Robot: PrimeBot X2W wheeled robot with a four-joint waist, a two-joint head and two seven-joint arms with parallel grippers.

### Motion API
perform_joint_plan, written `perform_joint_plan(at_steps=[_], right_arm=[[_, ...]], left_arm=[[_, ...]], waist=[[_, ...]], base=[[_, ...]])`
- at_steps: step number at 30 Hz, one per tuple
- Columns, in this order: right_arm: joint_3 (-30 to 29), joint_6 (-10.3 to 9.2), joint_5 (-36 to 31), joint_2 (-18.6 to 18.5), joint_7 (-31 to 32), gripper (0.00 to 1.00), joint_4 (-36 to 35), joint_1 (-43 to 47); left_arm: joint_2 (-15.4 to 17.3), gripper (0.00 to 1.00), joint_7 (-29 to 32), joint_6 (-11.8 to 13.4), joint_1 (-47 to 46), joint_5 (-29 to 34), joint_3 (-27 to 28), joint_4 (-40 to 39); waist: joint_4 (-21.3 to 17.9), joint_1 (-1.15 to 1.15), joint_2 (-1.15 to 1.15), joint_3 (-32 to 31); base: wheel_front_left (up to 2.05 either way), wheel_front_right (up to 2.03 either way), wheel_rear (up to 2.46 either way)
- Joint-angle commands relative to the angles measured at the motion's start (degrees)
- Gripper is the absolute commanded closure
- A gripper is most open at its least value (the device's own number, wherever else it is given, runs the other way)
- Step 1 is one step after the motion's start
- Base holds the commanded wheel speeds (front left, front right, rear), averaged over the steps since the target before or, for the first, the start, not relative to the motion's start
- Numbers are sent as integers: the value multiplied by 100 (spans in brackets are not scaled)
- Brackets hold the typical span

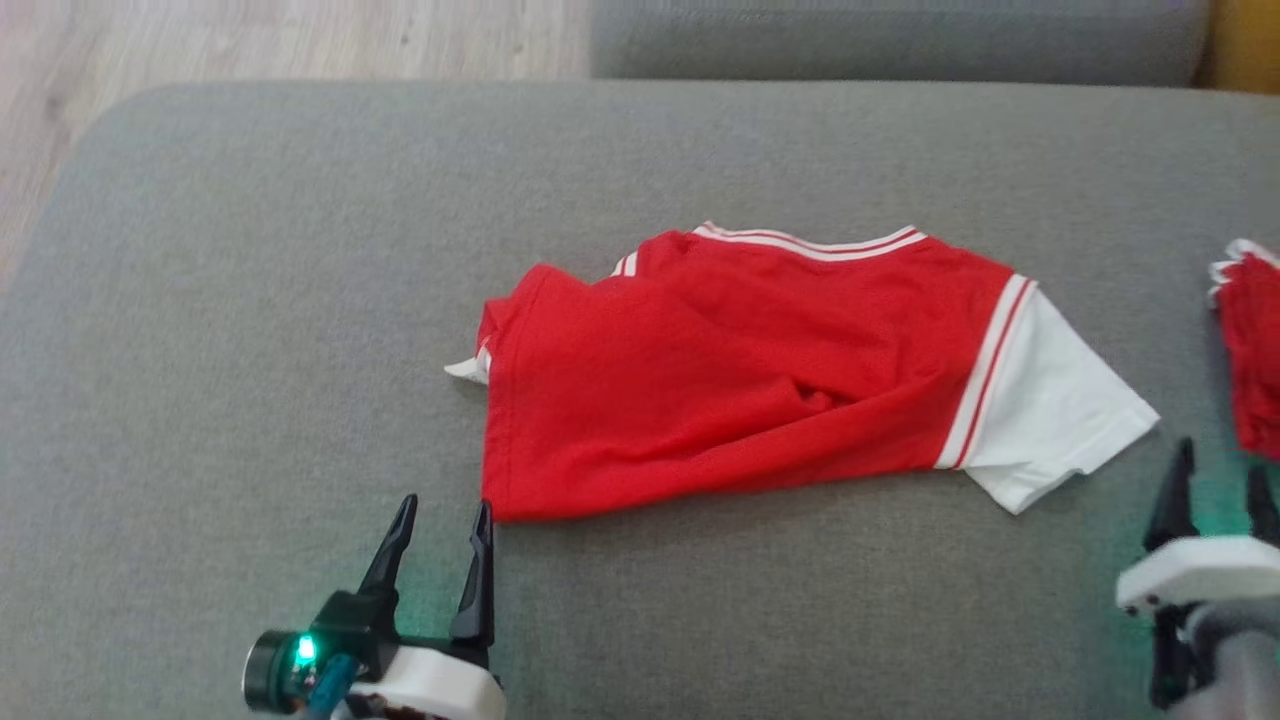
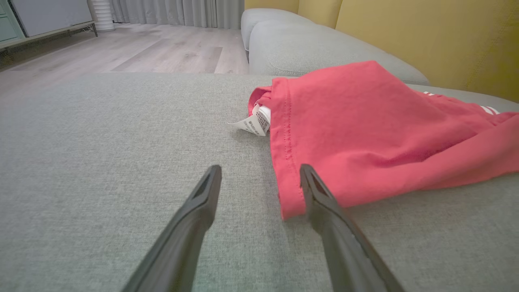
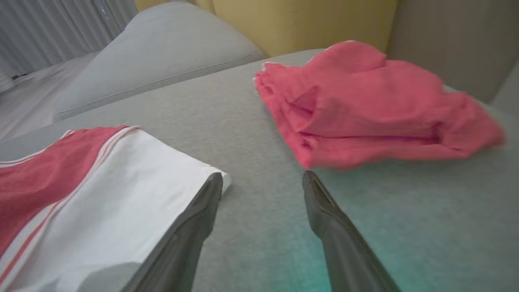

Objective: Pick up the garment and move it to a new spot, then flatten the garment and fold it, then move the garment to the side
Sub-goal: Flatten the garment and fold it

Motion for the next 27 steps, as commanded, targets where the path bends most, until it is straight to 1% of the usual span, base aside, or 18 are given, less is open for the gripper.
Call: perform_joint_plan(at_steps=[1, 3, 4, 8, 11, 13, 17, 23, 27], right_arm=[[137, -4, 33, -28, -34, 0, -322, -57], [242, -4, 69, -28, -34, 0, -612, 21], [406, -4, 122, -28, -34, 0, -830, 47], [1279, -4, 191, -28, -34, 0, -1812, 289], [1803, -4, 138, -28, -34, 0, -2190, 499], [2000, -4, 123, -28, -34, 0, -2251, 595], [2176, -4, 145, -28, -35, 0, -2194, 679], [2184, -4, 147, -28, -35, 0, -2122, 626], [2160, -4, 115, -28, -35, 0, -2143, 536]], left_arm=[[4, 0, -31, 20, -54, 51, 201, -115], [4, 0, -31, 18, -16, 64, 234, -113], [4, 0, -31, 17, -3, 67, 250, -114], [4, 0, -31, 24, 26, 66, 325, -143], [4, 0, -31, 3, 37, 80, 362, -148], [4, 0, -31, -20, 45, 89, 379, -136], [4, 0, -31, -145, 34, 116, 344, -103], [5, 0, -31, -330, -107, 492, 156, 220], [17, 0, -31, -379, -274, 663, 101, 345]], waist=[[-71, 1, 0, -96], [-97, 1, 0, -138], [-105, 1, 0, -151], [-127, 1, 0, -180], [-132, 1, 0, -204], [-134, 1, 0, -219], [-136, 1, 0, -217], [-172, 1, 0, -16], [-211, 1, 0, 162]], base=[[0, 0, 0], [0, 0, 0], [0, 0, 0], [0, 0, 0], [0, 0, 0], [0, 0, 0], [0, 0, 0], [0, 0, 0], [0, 0, 0]])
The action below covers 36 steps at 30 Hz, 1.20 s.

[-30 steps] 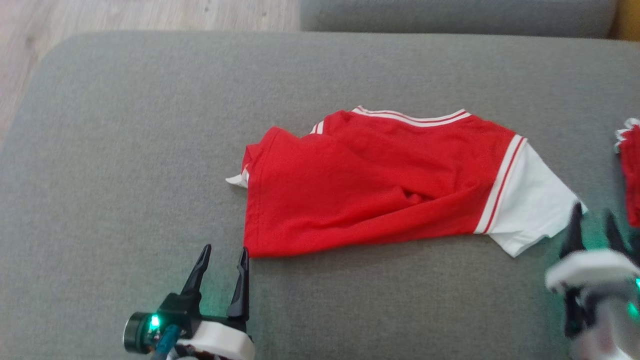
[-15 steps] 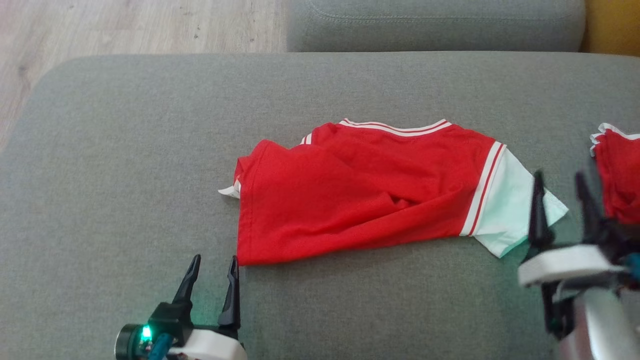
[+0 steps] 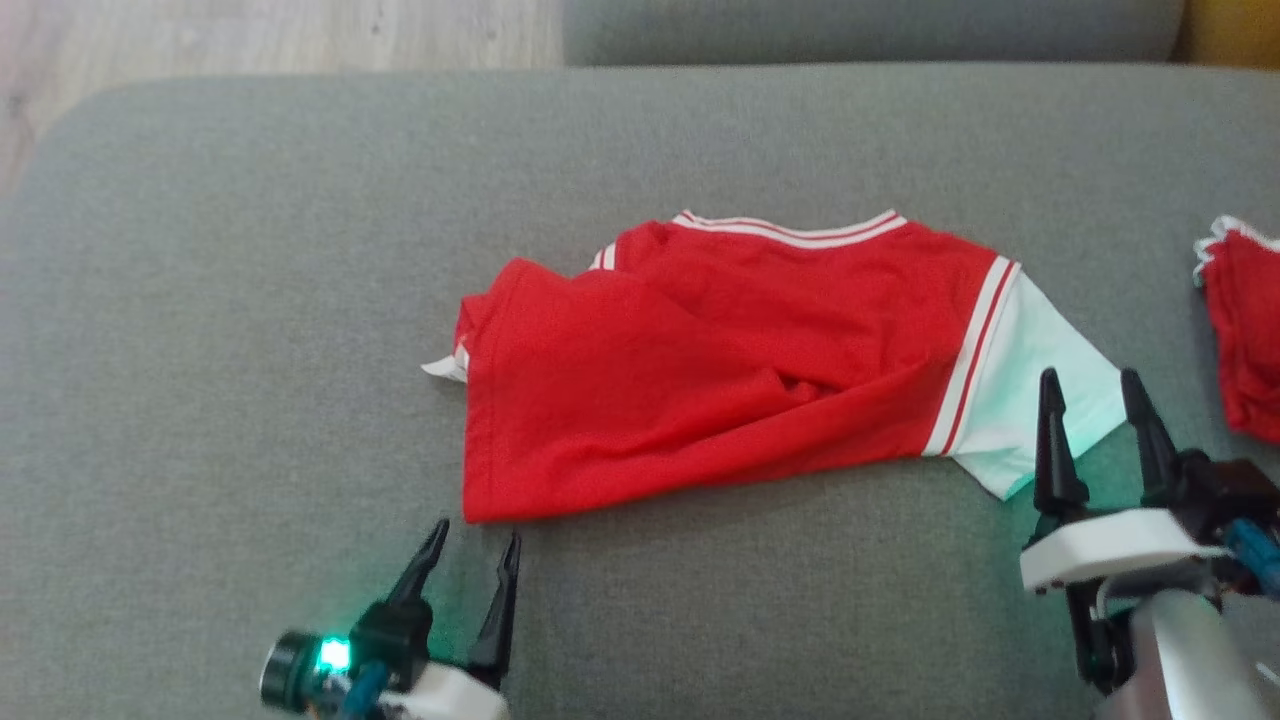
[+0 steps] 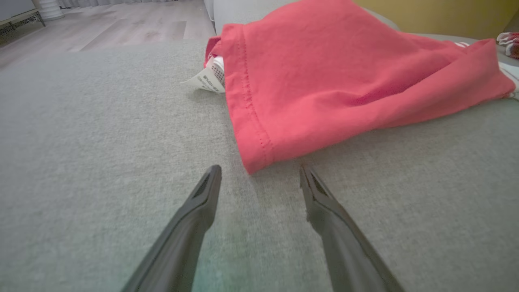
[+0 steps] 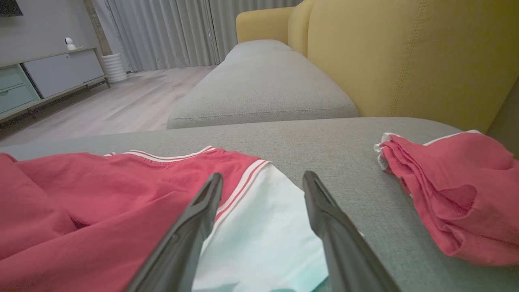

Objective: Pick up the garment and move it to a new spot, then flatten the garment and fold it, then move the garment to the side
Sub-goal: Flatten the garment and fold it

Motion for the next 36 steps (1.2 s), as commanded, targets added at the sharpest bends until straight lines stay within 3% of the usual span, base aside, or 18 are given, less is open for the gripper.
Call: perform_joint_plan(at_steps=[1, 6, 20, 21, 22, 23, 36], right_arm=[[131, -4, -36, -30, -37, 0, -179, -241], [118, -4, -82, -30, -37, 0, -223, -378], [-50, -4, -159, -30, -37, 0, -149, -554], [-77, -4, -153, -30, -37, 0, -91, -562], [-108, -4, -165, -30, -37, 0, -10, -577], [-157, -4, -194, -30, -37, 0, 102, -598], [-1495, -4, -1142, -30, 19, 0, 2039, -1419]], left_arm=[[13, 0, -31, -25, -303, 41, 130, -129], [11, 0, -31, 38, -509, 122, 193, 14], [7, 0, -31, -95, -649, 171, 113, -138], [6, 35, -31, -106, -640, 173, 102, -150], [6, 80, -31, -120, -633, 169, 89, -148], [6, 100, -31, -133, -633, 167, 79, -149], [2, 100, -31, -220, -679, 115, -40, -230]], waist=[[-38, 0, 0, 115], [-133, 0, 0, 333], [-192, 0, 0, 599], [-189, 0, 0, 611], [-186, 0, 0, 621], [-182, 0, 0, 630], [29, 0, 0, 709]], base=[[0, 0, 0], [0, 0, 0], [0, 0, 0], [0, 0, 0], [0, 0, 0], [0, 0, 0], [0, 0, 0]])
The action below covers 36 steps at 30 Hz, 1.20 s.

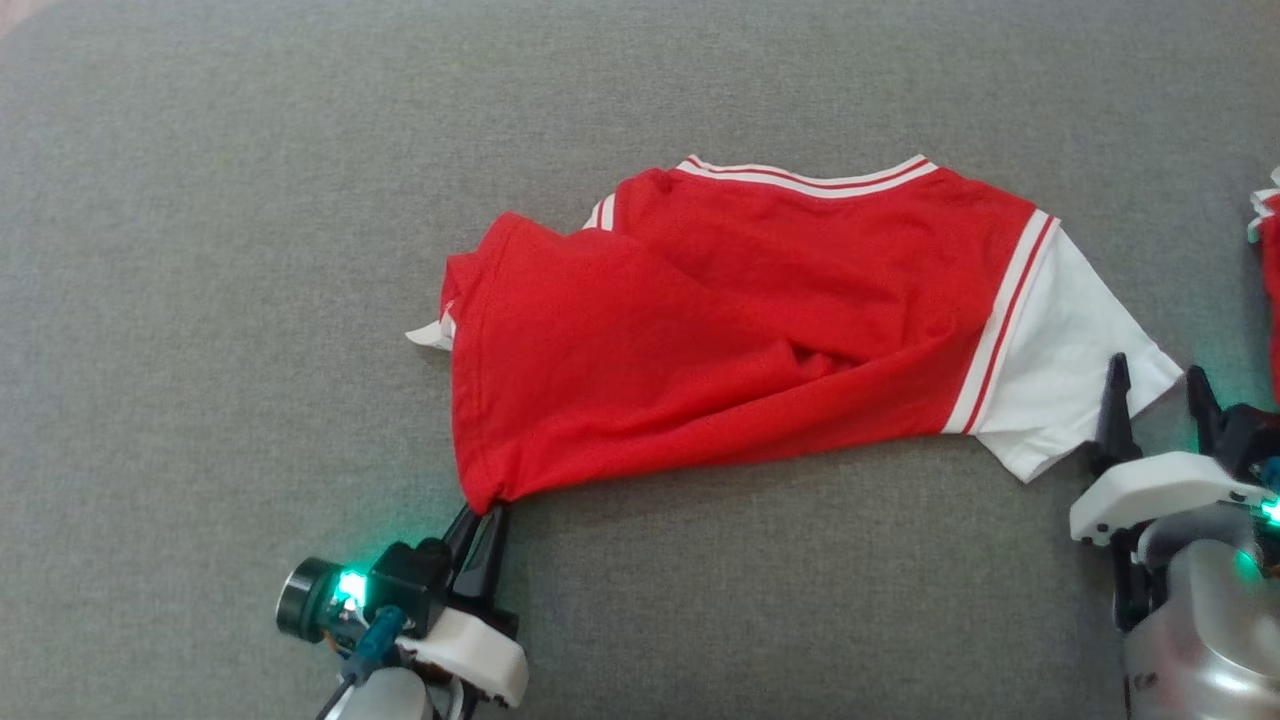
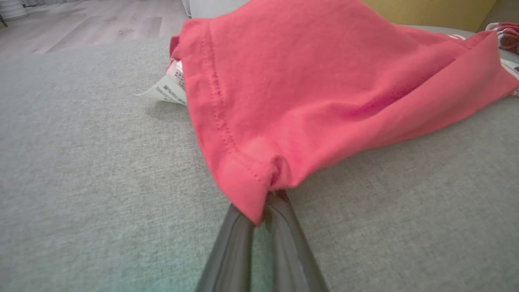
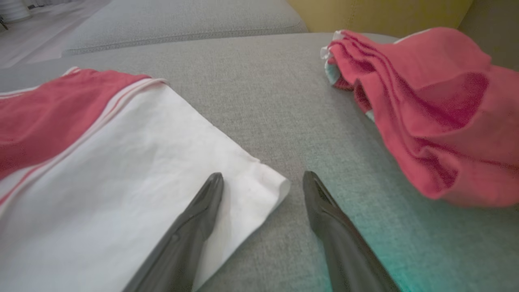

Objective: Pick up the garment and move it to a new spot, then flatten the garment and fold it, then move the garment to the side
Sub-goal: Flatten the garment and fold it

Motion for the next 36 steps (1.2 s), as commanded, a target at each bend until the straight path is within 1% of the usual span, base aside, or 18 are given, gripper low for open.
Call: perform_joint_plan(at_steps=[1, 2, 3, 7, 9, 10, 12, 14, 16, 18, 20, 23, 25, 28, 30, 32, 36], right_arm=[[38, -4, -92, -23, 21, 0, 212, -52], [41, -4, -90, -23, 18, 22, 368, -74], [28, -4, -89, -23, 13, 100, 496, -82], [124, -4, 170, -23, -24, 100, 761, -113], [284, -4, 506, -23, -34, 100, 586, -141], [403, -4, 743, -23, -35, 100, 412, -146], [687, -4, 1434, -23, -36, 100, -7, -153], [1038, -4, 2244, -23, -37, 100, -445, -147], [1395, -4, 2791, -23, -38, 100, -901, -130], [1637, -4, 3216, -23, -38, 100, -1224, -157], [1858, -4, 3501, -39, -38, 100, -1489, -257], [2099, -4, 3901, -133, 9, 100, -1825, -520], [2156, -4, 4165, -191, 112, 100, -2069, -746], [2116, -4, 4486, -254, 365, 100, -2464, -1111], [2044, -4, 4618, -288, 572, 100, -2753, -1379], [1946, -4, 4659, -314, 803, 100, -3027, -1640], [1665, -4, 4531, -300, 1295, 100, -3421, -2117]], left_arm=[[11, 100, -31, -25, -93, -45, 113, -180], [11, 100, -31, -26, -84, -58, 104, -187], [10, 100, -31, -26, -76, -75, 97, -198], [10, 100, -31, -33, -13, -131, 45, -303], [9, 100, -31, -49, 8, -120, 7, -431], [9, 100, -31, -61, 18, -118, -15, -511], [27, 100, -31, -88, 21, -111, -73, -697], [96, 100, -31, -110, -25, -111, -132, -935], [195, 100, -31, -124, -115, -134, -182, -1188], [338, 100, -31, -133, -267, -183, -201, -1434], [500, 100, -31, -137, -484, -278, -210, -1657], [875, 100, -31, -139, -942, -463, -290, -1917], [1171, 100, -31, -140, -1314, -587, -355, -1993], [1576, 100, -31, -140, -1908, -827, -465, -2035], [1761, 100, -31, -141, -2290, -1041, -470, -2047], [1972, 100, 9, -141, -2655, -1166, -531, -2052], [2255, 100, 295, -141, -3264, -1473, -632, -2064]], waist=[[55, 0, 0, -18], [70, 0, 0, -27], [80, 0, 0, -38], [101, 0, 0, -152], [106, 0, 0, -242], [108, 0, 0, -299], [116, 0, 0, -421], [134, 0, 0, -564], [157, 0, 0, -717], [180, 0, 0, -882], [213, 0, 0, -1050], [241, 0, 0, -1296], [245, 0, 0, -1440], [237, 0, 0, -1613], [220, 0, 0, -1675], [200, 0, 0, -1710], [163, 0, 0, -1690]], base=[[0, 0, 0], [0, 0, 0], [0, 0, 0], [0, 0, 0], [0, 0, 0], [0, 0, 0], [0, 0, 0], [0, 0, 0], [0, 0, 0], [0, 0, 0], [0, 0, 0], [0, 0, 0], [0, 0, 0], [0, 0, 0], [0, 0, 0], [0, 0, 0], [0, 0, 0]])
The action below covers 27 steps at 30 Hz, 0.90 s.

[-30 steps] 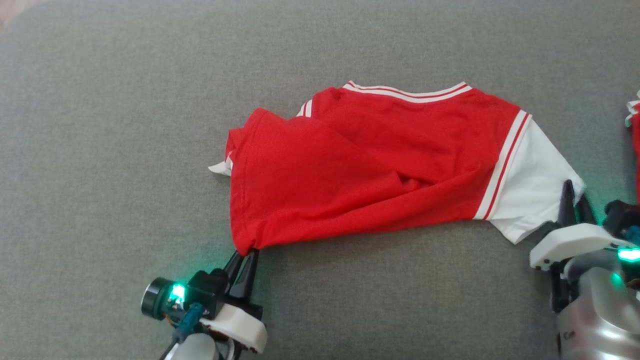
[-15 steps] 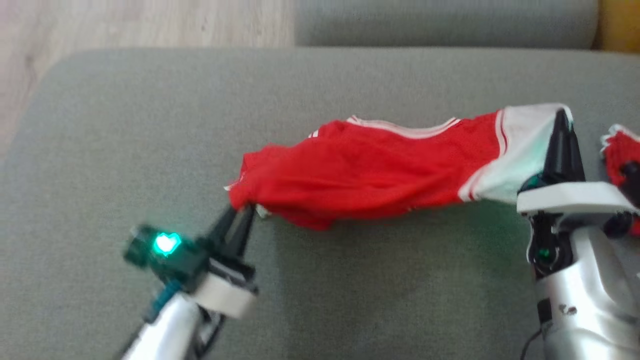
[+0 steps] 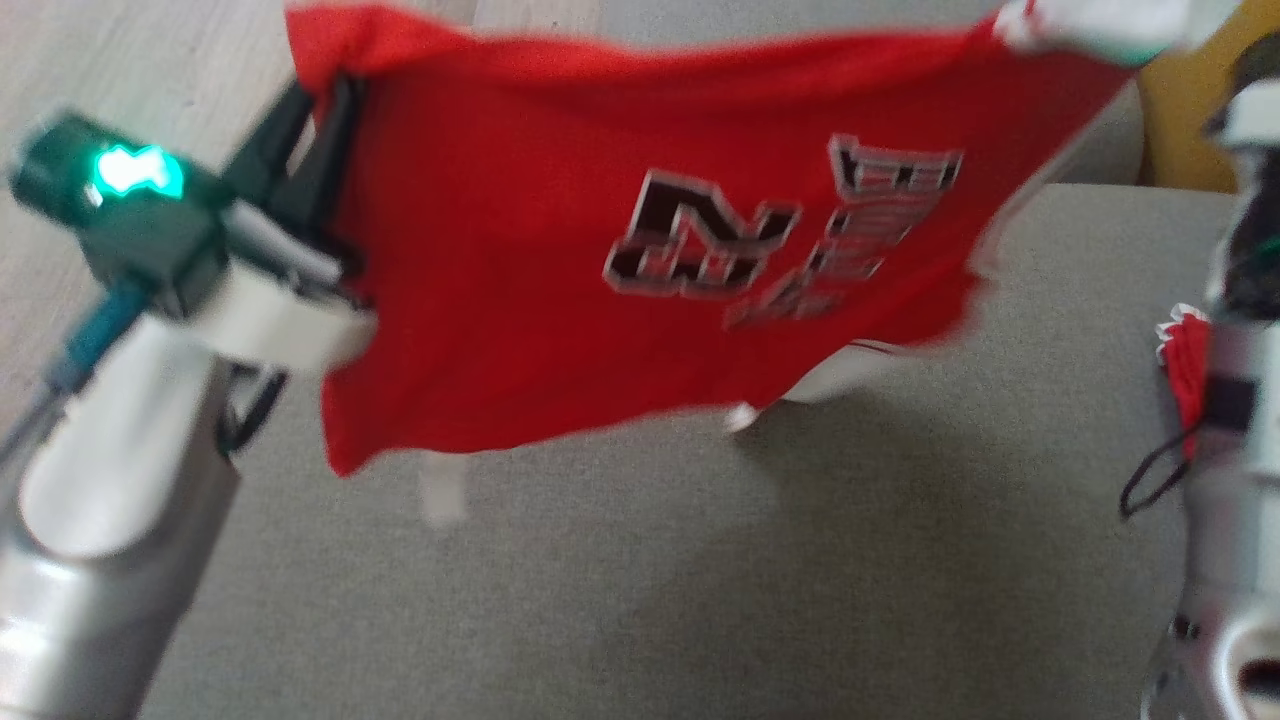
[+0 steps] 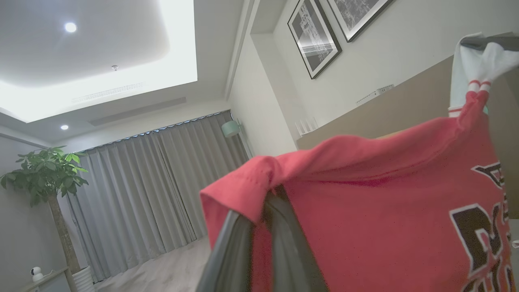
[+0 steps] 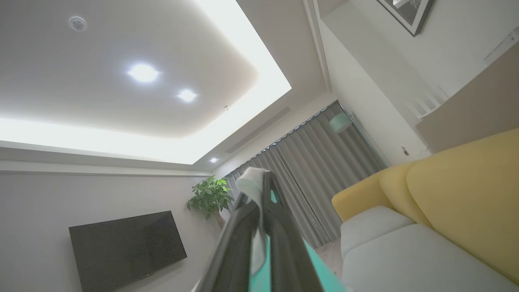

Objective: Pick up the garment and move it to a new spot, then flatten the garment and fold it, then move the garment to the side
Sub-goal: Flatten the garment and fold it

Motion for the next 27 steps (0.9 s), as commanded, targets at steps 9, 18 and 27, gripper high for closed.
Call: perform_joint_plan(at_steps=[9, 18, 27], right_arm=[[-456, -4, -850, 222, 503, 100, 128, -1325], [-327, -4, -1218, 128, -986, 100, 1189, -3179], [-240, -4, -1012, -227, -1266, 100, 1800, -4013]], left_arm=[[229, 100, 560, 77, -1283, -395, 108, 141], [-225, 100, -139, 709, -2705, 208, 229, 1289], [-418, 100, -294, 1039, -3190, 459, 726, 1560]], waist=[[-104, 1, 0, 949], [-155, 1, 0, 1919], [-283, 1, 0, 2335]], base=[[0, 0, 0], [0, 0, 0], [0, 0, 0]])
